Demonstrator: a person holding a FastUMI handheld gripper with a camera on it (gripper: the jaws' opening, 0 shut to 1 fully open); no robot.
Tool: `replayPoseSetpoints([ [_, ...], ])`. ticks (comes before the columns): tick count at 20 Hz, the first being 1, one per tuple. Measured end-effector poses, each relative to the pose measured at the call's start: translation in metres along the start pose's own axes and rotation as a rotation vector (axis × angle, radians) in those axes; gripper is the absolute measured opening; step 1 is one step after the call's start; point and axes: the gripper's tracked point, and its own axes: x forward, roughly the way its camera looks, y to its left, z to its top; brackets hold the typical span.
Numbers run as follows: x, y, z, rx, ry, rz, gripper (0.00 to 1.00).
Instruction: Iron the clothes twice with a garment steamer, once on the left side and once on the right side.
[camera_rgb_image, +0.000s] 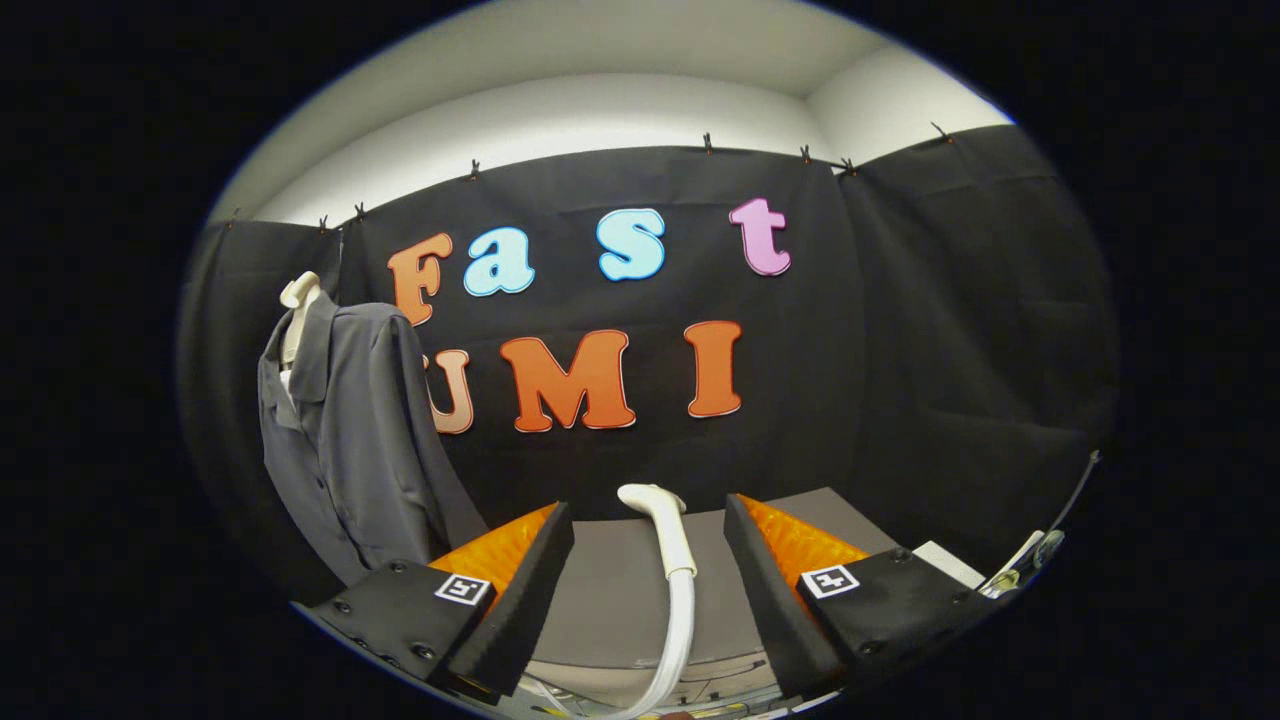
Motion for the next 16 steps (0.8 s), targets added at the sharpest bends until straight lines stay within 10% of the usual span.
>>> replayPoseSetpoints([
  [16, 0.204, -0.071, -0.092, 0.076, 0.453, 0.039, 0.98],
])
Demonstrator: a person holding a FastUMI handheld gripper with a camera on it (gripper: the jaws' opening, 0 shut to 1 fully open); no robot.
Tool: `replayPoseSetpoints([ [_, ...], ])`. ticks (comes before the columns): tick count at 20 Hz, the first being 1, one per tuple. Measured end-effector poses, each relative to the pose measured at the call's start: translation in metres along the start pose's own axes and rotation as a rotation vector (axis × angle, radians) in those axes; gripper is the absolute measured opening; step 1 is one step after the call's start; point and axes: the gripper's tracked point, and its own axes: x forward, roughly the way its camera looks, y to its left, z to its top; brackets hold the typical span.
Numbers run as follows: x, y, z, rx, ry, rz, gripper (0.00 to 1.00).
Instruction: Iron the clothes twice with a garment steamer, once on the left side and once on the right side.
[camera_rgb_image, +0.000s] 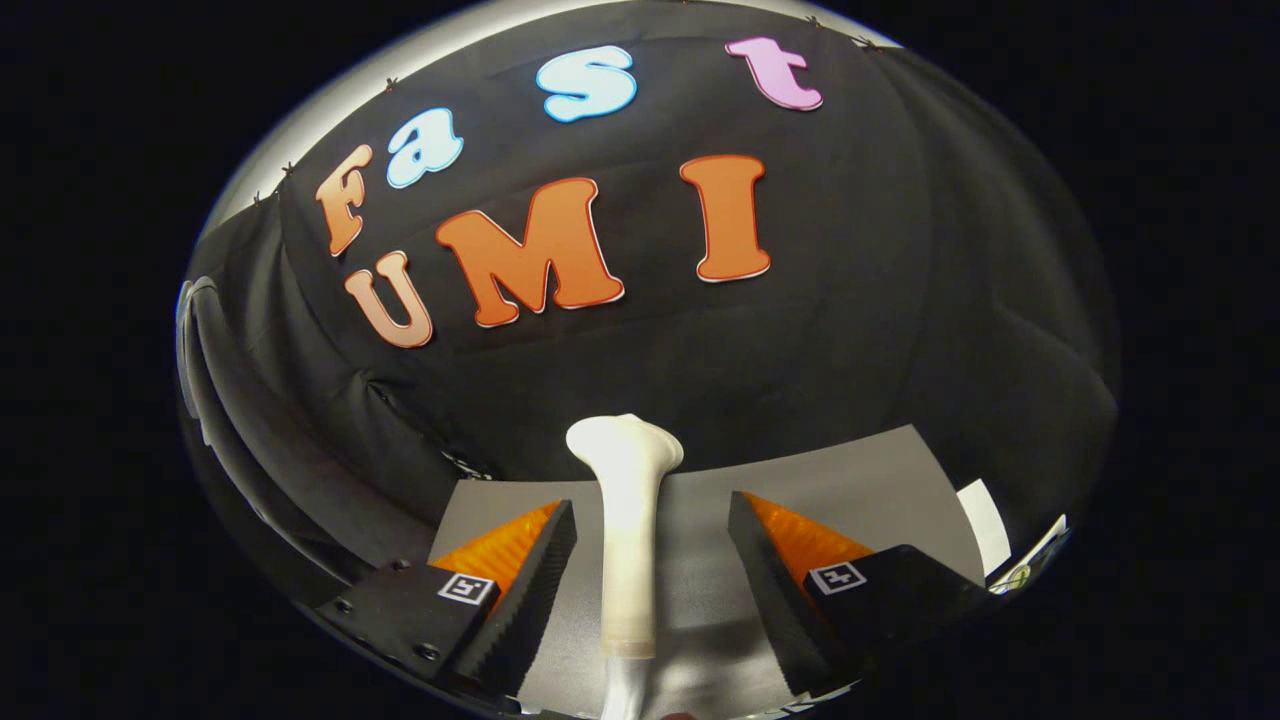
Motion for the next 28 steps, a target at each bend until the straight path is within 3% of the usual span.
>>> replayPoseSetpoints([
  [10, 0.046, -0.003, -0.029, 0.131, 0.167, 0.100, 0.97],
  [13, 0.055, 0.001, -0.045, 0.168, 0.242, 0.123, 0.85],
  [14, 0.058, 0.003, -0.046, 0.185, 0.250, 0.131, 0.85],
  [19, 0.063, 0.017, -0.054, 0.256, 0.283, 0.174, 0.50],
  [23, 0.063, 0.018, -0.054, 0.240, 0.258, 0.142, 0.43],
  [28, 0.051, 0.010, -0.053, 0.190, 0.193, 0.029, 0.35],
])
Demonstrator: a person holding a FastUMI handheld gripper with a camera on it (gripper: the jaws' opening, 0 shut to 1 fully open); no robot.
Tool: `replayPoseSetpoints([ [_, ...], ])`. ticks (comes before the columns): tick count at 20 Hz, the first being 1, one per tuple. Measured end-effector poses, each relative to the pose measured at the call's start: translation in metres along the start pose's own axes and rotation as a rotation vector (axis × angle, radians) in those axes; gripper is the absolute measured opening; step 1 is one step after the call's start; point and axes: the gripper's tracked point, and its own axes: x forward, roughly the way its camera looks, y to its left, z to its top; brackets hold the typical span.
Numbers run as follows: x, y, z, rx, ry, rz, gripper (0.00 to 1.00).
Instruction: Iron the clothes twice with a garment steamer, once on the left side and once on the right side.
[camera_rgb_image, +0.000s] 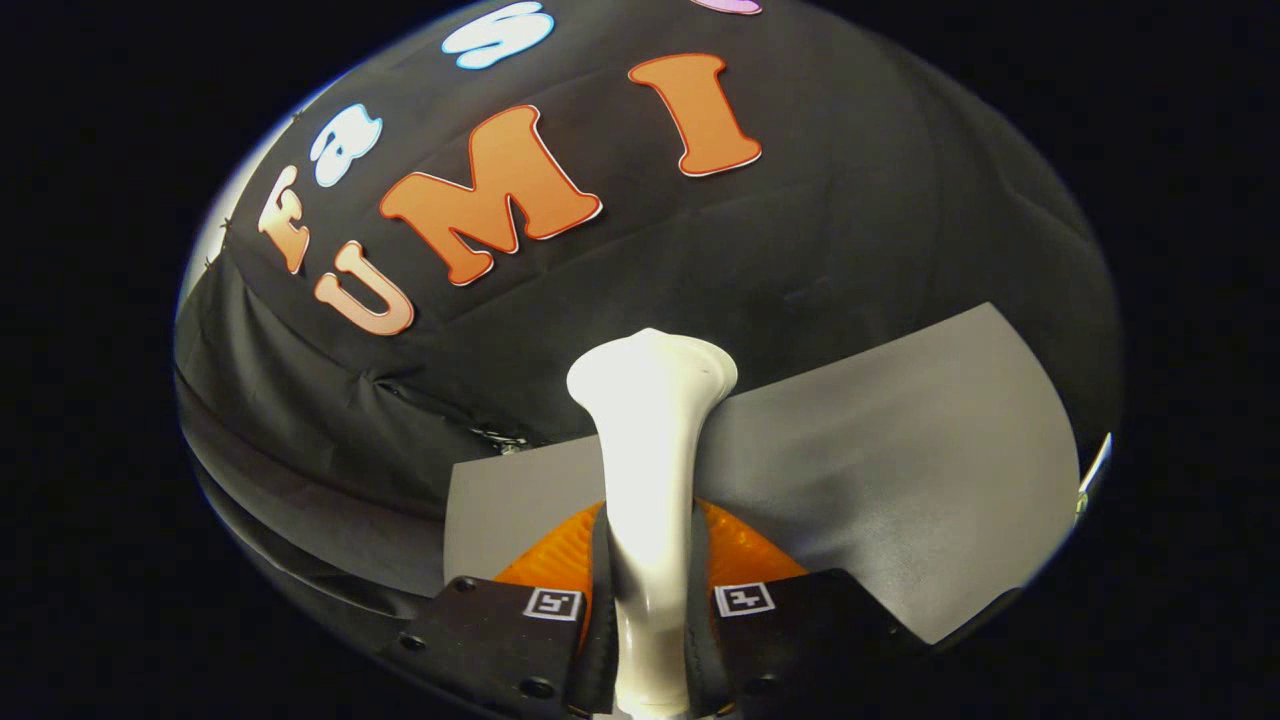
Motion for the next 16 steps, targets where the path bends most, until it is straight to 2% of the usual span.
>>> replayPoseSetpoints([
  [8, -0.063, 0.033, -0.009, -0.093, -0.174, -0.058, 0.34],
  [11, -0.086, 0.050, -0.025, -0.094, -0.223, -0.076, 0.34],
  [16, -0.134, 0.096, -0.062, -0.116, -0.300, -0.060, 0.34],
])
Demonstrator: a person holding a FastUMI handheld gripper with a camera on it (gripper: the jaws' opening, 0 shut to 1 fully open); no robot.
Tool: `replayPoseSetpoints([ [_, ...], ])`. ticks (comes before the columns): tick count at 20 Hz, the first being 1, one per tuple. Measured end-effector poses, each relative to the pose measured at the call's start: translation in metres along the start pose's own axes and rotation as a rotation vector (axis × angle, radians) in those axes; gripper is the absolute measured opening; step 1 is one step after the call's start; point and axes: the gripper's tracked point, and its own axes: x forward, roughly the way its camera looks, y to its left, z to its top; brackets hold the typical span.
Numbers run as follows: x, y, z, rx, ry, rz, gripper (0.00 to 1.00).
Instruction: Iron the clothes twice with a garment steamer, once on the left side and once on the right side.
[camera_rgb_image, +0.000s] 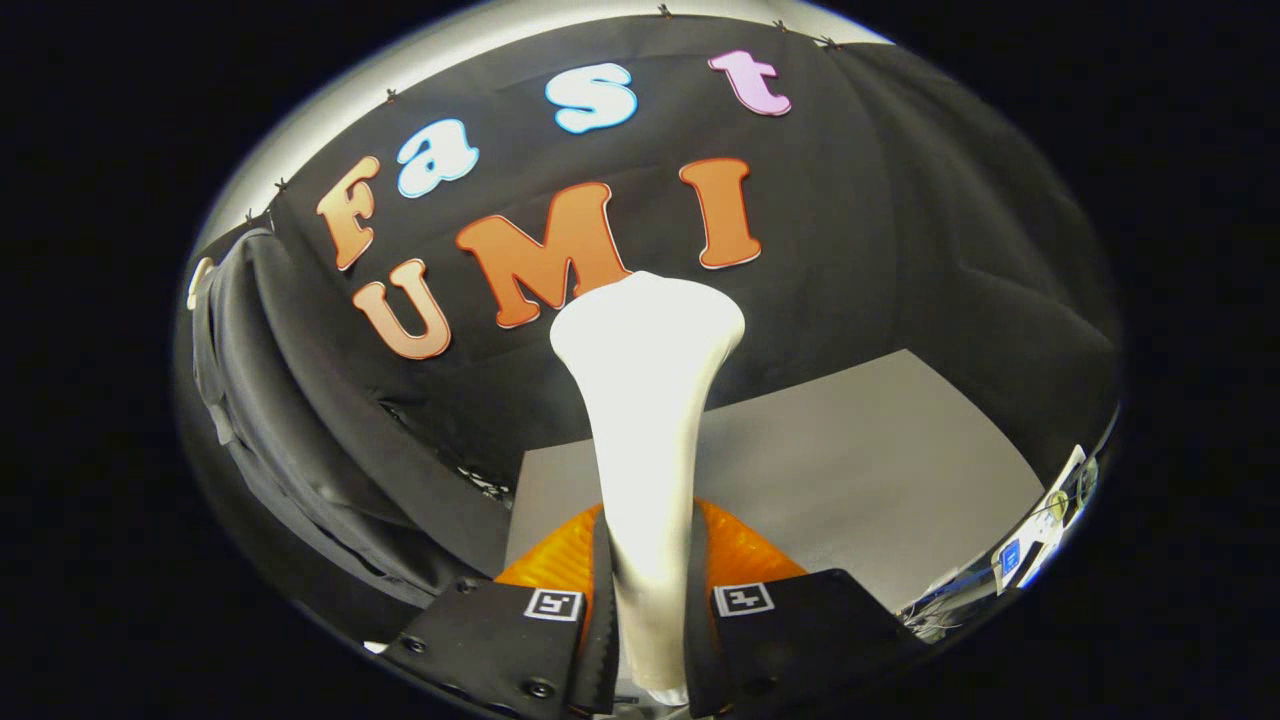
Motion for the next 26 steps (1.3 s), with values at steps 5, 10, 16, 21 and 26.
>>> replayPoseSetpoints([
  [5, -0.065, 0.037, -0.012, -0.013, -0.094, -0.014, 0.34],
  [10, -0.127, 0.078, -0.027, -0.026, -0.198, -0.034, 0.34],
  [16, -0.170, 0.146, -0.055, -0.045, -0.270, -0.031, 0.34],
  [21, -0.174, 0.203, -0.070, -0.083, -0.302, -0.010, 0.34],
  [26, -0.156, 0.263, -0.079, -0.137, -0.298, 0.049, 0.34],
])
